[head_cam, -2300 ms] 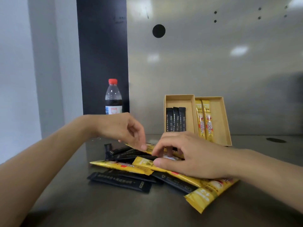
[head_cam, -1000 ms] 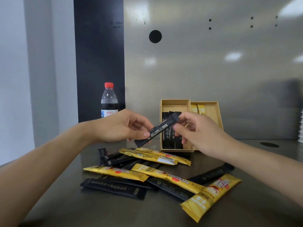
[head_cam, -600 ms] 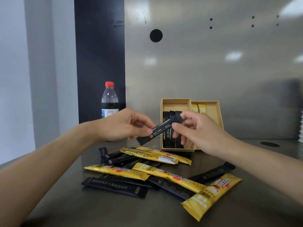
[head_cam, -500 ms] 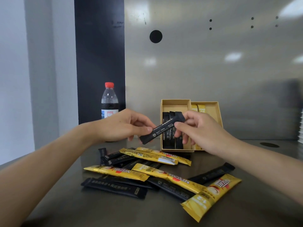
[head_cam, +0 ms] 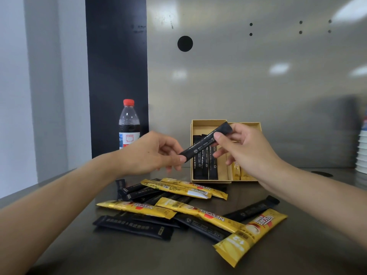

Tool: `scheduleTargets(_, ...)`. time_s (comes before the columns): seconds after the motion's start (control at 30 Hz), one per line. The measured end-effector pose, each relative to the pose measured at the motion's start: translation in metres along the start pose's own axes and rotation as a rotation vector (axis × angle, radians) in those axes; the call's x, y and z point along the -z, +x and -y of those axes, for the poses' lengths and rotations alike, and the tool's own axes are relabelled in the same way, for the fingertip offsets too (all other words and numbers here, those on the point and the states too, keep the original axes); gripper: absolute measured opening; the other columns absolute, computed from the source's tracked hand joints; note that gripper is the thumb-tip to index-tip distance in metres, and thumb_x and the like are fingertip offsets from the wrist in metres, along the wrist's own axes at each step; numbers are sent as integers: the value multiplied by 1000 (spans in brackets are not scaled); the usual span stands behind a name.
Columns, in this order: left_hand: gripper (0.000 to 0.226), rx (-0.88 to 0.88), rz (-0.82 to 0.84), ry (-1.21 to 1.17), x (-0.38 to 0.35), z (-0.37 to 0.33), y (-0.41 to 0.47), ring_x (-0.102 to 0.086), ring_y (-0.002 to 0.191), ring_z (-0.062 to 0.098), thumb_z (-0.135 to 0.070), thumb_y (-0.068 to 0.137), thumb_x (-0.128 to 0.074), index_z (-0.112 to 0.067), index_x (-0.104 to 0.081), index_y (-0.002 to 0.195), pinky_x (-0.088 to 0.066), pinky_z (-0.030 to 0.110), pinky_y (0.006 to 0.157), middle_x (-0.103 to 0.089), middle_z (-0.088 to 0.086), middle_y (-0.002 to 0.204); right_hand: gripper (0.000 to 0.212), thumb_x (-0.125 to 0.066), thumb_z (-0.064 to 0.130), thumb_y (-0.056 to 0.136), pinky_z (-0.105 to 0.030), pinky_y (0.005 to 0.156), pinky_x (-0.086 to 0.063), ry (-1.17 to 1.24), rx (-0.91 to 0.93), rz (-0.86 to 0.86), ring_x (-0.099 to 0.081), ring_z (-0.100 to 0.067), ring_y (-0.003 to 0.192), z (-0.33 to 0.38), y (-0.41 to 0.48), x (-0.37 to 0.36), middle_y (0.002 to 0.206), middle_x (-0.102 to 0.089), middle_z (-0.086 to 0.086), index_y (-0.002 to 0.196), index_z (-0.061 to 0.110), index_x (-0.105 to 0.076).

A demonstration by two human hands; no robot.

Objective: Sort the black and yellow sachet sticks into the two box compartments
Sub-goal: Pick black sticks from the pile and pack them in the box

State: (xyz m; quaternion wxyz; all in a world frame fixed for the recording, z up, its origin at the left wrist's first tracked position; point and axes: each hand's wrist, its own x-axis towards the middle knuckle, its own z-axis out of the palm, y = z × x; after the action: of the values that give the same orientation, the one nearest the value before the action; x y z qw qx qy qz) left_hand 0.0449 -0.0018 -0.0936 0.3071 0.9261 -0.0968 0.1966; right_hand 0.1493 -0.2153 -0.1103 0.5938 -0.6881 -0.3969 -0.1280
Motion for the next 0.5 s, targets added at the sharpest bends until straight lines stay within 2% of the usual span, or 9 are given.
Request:
scheduleTargets(0.07,11,-7,-19,-5,-2,-1,0,-65,61,9,-18,91,-71,-8,-72,91,-49,14,57,-77,7,80,12,-62,22,97,-20,51,-51,70,-29,8,-76,-13,76,0,1,1,96,-76,-2,108,16,-65)
scheduleTargets(0.13,10,-9,-15,1,-6,-1,1,-66,62,9,-20,92,-71,-10,-72,89,-49,12,58,-78,7,80,14,-66,22,95,-20,51,-52,112,-43,24,-76,-13,79,0,1,2,94,-77,-4,107,15,-64)
scheduleTargets(0.23,13,3,23,15,-13,1,2,-68,65,11,-25,92,-70,-13,-71,86,-54,19,65,-77,4,78,23,-71,22,91,-21,52,-52,115,-44,42,-76,-13,79,-1,-1,-1,91,-78,-4,111,13,-63)
scheduleTargets(0.33,16,27,51,27,-16,3,2,-70,68,12,-29,92,-71,-13,-71,93,-60,29,75,-78,3,81,26,-71,20,91,-20,50,-52,82,-39,28,-76,-12,76,-3,-1,-5,92,-77,-3,114,11,-61)
scheduleTargets(0.5,20,35,45,87,-18,5,2,-71,71,8,-33,90,-73,-21,-69,105,-55,20,73,-77,1,86,39,-73,21,90,-22,50,-54,-28,-15,-52,-68,-2,62,-3,-1,-2,82,-75,2,120,18,-48)
